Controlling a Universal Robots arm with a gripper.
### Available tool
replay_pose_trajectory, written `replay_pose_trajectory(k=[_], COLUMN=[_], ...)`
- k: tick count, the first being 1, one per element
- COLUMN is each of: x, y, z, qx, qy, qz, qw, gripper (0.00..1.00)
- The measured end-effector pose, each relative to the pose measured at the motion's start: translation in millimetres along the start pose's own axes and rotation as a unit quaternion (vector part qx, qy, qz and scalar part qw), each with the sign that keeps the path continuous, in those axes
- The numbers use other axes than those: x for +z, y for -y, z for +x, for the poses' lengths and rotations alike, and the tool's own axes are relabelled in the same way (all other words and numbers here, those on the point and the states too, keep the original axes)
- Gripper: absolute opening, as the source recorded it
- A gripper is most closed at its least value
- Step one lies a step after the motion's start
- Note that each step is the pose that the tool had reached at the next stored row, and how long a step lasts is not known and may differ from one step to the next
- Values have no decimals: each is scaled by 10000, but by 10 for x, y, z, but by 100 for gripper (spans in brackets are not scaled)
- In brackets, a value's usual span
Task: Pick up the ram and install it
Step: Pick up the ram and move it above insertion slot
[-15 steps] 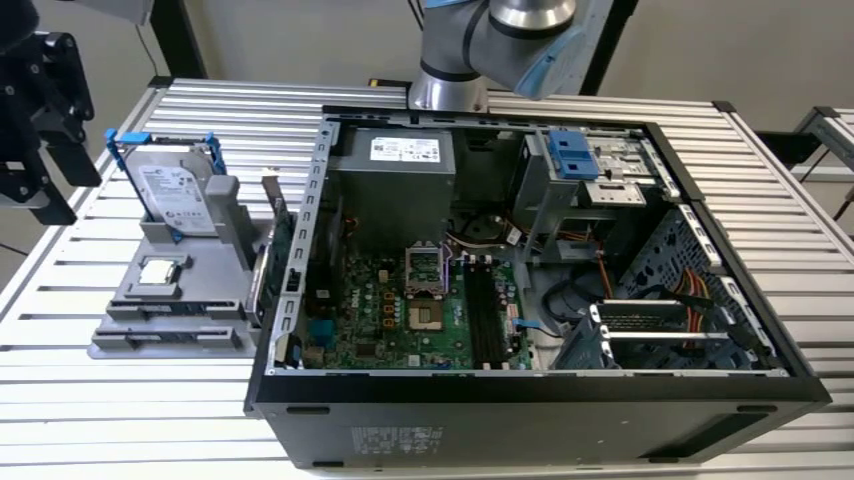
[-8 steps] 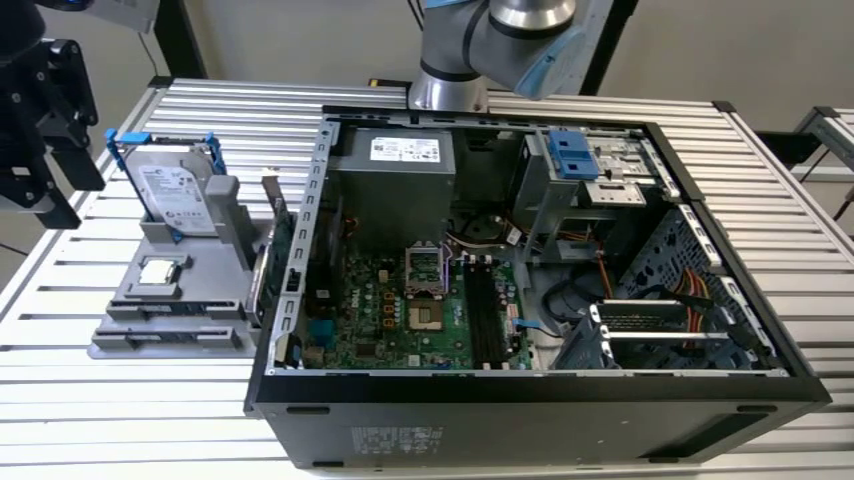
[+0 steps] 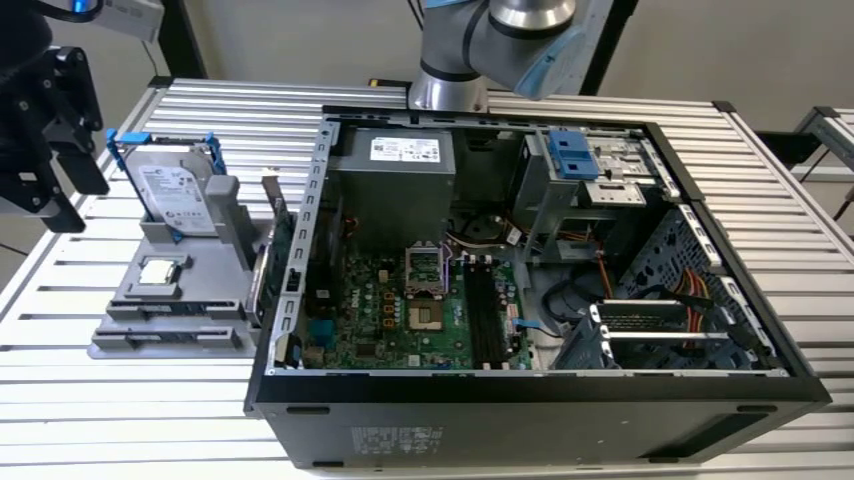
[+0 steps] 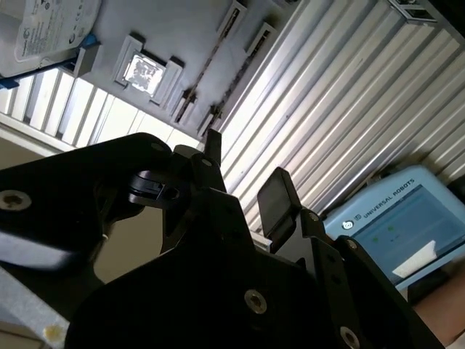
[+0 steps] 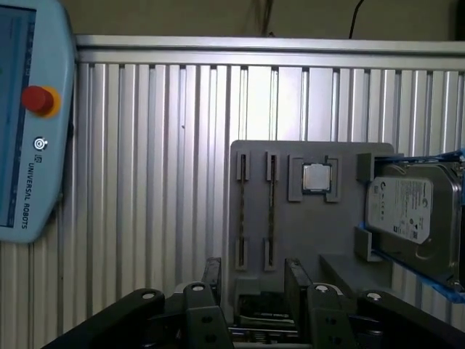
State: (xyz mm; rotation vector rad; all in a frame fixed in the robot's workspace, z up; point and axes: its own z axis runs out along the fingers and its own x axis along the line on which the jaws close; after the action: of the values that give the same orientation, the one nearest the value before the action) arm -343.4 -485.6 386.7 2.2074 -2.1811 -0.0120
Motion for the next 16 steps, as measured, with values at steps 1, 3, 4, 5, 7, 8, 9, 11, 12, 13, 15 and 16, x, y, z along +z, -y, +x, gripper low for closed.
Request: replay_pose_trajectory(k=[1,3,4,5,7,8,9,11,12,13,15,16], x=[5,17,23,28,37,40,43,52,56,61,69,73], y=[0,1,1,1,2,2,2,3,2,2,3,3], z=[-3,-8,-10,-12,-18,-19,-19,-19,-20,-20,-22,-24], qx=[2,5,5,5,6,6,7,6,7,7,7,7], qy=[0,-1,0,-1,0,-1,-1,-1,-1,-1,-2,-2], qz=[-1,-1,-1,-1,-1,-1,-2,-2,-2,-1,-1,-1], qw=[10000,10000,10000,10000,10000,10000,10000,10000,10000,10000,10000,10000], gripper=[100,100,100,100,100,100,100,100,100,100,100,100])
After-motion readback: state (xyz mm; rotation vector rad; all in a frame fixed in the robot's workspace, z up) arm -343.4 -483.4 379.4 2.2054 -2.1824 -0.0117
